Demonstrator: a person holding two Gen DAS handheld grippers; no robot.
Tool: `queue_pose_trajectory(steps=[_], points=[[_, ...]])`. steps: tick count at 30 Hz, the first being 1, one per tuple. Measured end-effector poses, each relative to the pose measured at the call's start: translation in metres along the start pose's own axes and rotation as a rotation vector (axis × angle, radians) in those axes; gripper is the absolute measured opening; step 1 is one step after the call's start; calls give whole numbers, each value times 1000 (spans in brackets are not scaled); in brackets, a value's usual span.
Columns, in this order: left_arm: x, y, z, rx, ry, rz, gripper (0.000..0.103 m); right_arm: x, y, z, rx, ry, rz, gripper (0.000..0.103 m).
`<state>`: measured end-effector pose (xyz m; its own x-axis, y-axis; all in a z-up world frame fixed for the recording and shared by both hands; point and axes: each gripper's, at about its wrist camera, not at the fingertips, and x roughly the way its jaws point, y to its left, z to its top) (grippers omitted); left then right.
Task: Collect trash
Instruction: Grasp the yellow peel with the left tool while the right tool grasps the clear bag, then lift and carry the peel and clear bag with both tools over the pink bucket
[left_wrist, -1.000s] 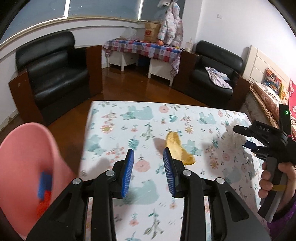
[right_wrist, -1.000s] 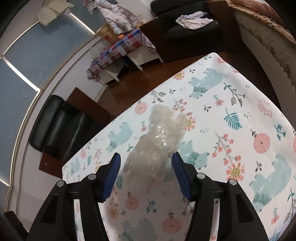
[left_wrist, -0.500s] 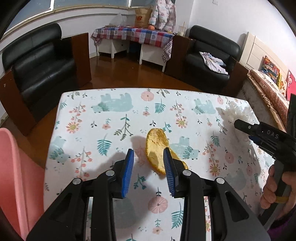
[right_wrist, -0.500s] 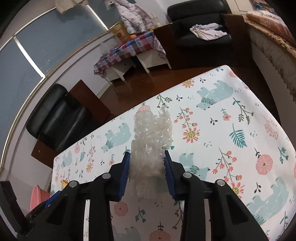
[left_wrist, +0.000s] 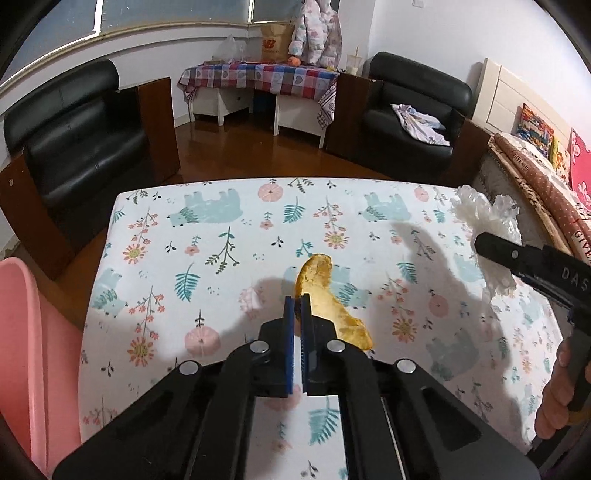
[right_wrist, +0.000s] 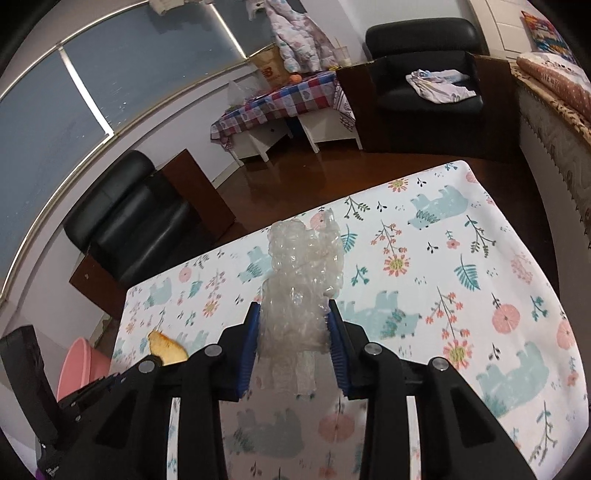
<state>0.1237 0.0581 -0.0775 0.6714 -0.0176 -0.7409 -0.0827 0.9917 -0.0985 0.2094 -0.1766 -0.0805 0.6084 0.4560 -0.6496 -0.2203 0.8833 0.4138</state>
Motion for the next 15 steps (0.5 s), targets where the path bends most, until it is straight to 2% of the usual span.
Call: queue_pose_trajectory(steps=[15], points=[[-98, -5, -28, 6, -109, -9, 2, -82, 50, -48, -132, -24, 53, 35]])
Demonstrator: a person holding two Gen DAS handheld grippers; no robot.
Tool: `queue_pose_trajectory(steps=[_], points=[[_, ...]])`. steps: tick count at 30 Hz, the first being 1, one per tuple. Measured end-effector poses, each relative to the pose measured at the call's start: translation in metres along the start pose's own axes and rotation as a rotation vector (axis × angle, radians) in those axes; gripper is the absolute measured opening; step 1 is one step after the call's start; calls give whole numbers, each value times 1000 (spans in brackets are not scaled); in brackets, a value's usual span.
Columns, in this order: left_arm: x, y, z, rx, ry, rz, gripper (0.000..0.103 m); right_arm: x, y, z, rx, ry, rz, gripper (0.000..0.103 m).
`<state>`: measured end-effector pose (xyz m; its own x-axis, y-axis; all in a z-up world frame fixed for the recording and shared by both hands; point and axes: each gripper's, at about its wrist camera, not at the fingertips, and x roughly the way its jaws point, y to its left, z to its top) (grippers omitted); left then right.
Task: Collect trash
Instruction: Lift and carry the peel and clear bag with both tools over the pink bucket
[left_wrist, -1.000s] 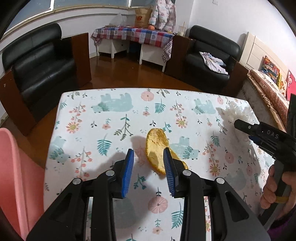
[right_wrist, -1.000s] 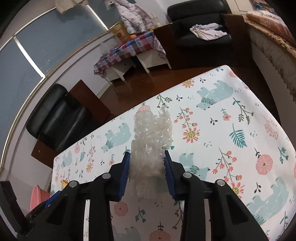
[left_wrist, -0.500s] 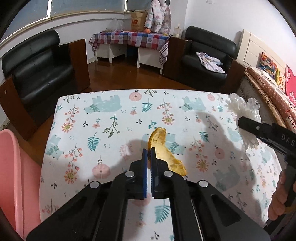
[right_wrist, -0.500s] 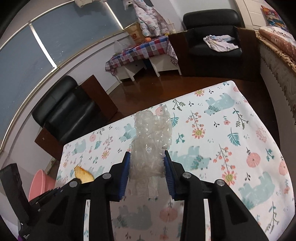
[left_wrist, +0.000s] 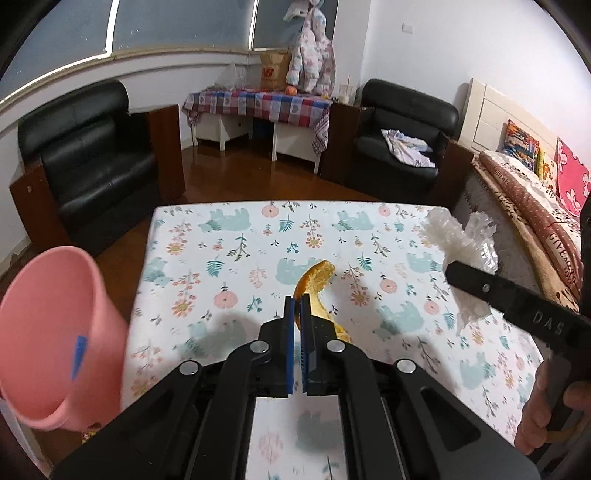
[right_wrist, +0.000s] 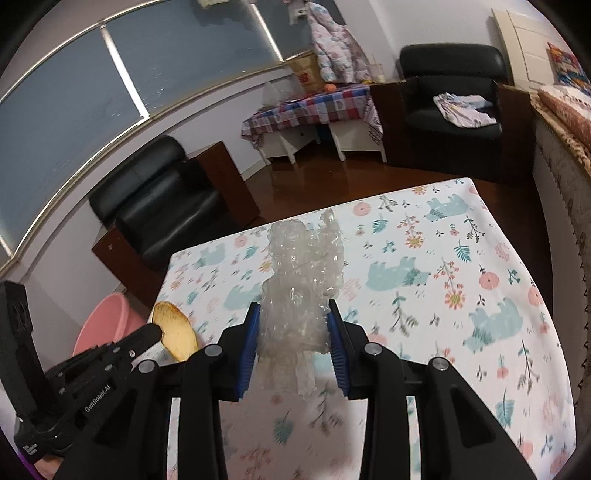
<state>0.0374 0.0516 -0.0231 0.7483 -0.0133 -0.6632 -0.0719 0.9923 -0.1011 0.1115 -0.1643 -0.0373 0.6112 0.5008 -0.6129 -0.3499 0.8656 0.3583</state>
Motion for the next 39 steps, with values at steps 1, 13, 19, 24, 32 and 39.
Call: queue_pose_trajectory(steps=[1, 13, 19, 24, 32, 39], points=[[-7, 0, -1, -3, -10, -2, 2, -6, 5, -3, -12, -4, 5, 35], [-82, -8, -22, 1, -124, 26, 2, -67, 59, -32, -129, -59, 42, 35], [-109, -9, -27, -9, -173, 37, 2, -87, 75, -40, -170, -87, 52, 35], [-126, -14, -27, 2, -226, 56, 2, -100, 82, -41, -198, -116, 59, 35], [-130, -18, -24, 6, -250, 70, 2, -100, 83, -42, -188, -122, 70, 35], [-123, -9, -24, -20, -250, 77, 2, -87, 89, -41, -207, -121, 85, 35]])
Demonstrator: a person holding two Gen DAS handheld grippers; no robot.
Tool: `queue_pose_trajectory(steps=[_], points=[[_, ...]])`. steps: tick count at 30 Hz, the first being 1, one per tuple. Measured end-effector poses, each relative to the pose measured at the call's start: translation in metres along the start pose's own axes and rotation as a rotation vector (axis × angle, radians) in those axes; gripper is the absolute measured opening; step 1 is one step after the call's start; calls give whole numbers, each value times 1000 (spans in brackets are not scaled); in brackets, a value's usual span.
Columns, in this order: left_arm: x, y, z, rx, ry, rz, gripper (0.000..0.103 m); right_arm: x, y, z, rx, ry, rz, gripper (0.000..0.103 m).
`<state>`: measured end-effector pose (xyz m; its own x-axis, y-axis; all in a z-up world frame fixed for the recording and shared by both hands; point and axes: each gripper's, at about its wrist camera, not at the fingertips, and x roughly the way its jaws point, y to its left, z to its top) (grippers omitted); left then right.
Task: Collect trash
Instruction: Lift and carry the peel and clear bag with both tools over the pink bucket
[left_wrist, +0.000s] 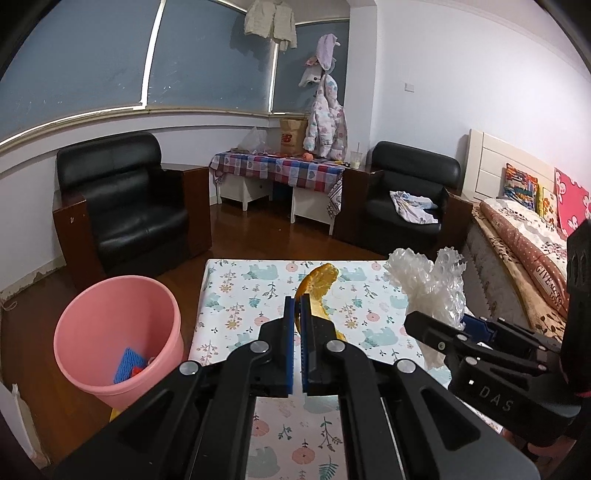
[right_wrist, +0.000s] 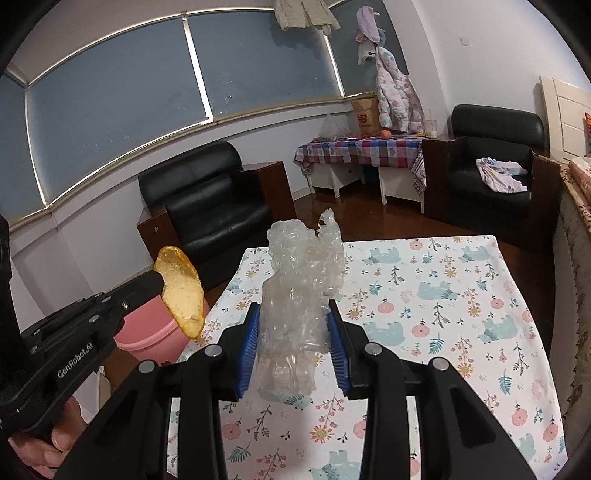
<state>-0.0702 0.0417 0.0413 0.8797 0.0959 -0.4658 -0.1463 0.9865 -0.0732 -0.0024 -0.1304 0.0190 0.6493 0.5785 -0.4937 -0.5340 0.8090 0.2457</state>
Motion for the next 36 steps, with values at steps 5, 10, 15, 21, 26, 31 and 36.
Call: queue_pose_trajectory(steps=[5, 10, 15, 21, 26, 31, 36], points=[[7, 15, -1, -26, 7, 14, 2, 14, 5, 3, -5, -4, 20, 35], [11, 35, 1, -48, 6, 49, 2, 33, 17, 11, -18, 7, 59, 35], [9, 68, 5, -65, -18, 125, 2, 59, 45, 21, -70, 10, 126, 35], [4, 120, 7, -103, -16, 251, 2, 103, 97, 30, -115, 48, 248, 35], [0, 160, 0, -155, 11, 341, 2, 139, 139, 27, -153, 103, 338, 35], [4, 186, -10, -202, 55, 371, 2, 170, 166, 19, -168, 160, 378, 35], [15, 199, -17, -206, 89, 401, 2, 196, 178, 12, -179, 212, 387, 35]])
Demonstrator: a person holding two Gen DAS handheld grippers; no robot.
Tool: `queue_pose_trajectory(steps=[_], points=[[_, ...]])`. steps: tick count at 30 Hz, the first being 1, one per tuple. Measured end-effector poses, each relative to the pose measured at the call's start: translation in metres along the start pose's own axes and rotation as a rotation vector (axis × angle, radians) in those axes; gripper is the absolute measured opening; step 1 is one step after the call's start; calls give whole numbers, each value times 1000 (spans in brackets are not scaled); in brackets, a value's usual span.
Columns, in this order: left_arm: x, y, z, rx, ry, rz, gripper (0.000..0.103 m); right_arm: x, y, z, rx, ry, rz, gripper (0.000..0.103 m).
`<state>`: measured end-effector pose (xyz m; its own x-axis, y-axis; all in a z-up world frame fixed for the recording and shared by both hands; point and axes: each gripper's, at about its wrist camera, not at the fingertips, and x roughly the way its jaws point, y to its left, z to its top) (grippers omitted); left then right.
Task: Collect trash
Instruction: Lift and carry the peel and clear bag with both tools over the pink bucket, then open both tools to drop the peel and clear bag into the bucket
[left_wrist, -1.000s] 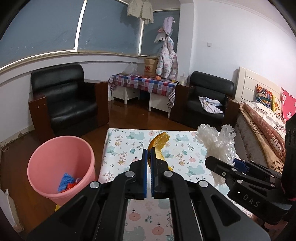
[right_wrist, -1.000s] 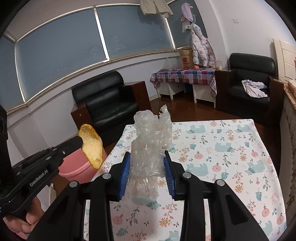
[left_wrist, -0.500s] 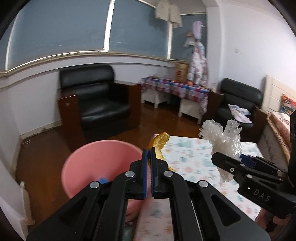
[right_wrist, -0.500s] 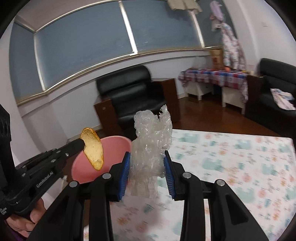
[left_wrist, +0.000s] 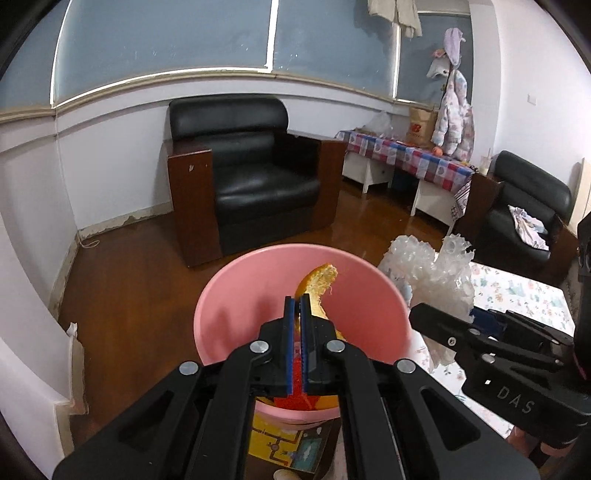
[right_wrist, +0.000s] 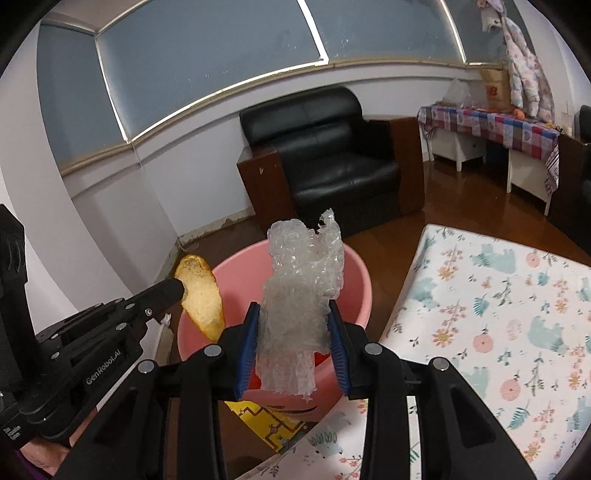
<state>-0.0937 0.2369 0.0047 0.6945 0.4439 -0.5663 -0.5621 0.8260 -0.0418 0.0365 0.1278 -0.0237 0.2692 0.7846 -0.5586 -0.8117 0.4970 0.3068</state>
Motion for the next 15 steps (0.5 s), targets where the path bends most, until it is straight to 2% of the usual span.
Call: queue_pose_trajectory(steps=[15], points=[[22, 5, -2, -27, 37, 30, 2, 14, -10, -12, -2, 39, -4, 35]])
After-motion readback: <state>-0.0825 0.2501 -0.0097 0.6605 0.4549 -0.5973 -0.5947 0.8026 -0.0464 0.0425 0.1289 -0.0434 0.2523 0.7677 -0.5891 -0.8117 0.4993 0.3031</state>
